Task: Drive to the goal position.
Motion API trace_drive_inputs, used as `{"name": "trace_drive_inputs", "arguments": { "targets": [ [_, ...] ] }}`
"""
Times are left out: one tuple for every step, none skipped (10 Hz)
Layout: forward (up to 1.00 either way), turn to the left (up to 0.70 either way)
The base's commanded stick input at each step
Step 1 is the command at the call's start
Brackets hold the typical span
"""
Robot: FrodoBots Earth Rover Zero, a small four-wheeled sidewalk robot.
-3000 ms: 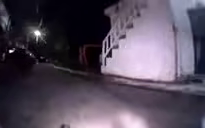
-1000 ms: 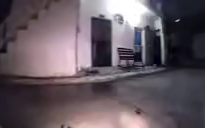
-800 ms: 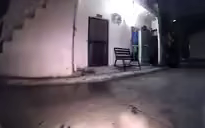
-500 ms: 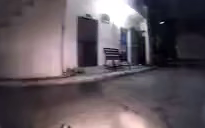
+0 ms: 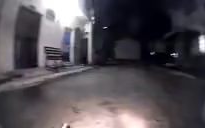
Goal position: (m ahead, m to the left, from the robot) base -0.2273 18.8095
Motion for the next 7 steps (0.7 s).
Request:
{"name": "trace_drive_inputs", "arguments": {
  "targets": [
    [1.00, -0.27],
    [1.00, -0.27],
    [1.00, -0.27],
    [1.00, -0.27],
    [1.00, -0.27],
    [1.00, -0.27],
    [1.00, -0.27]
  ]
}}
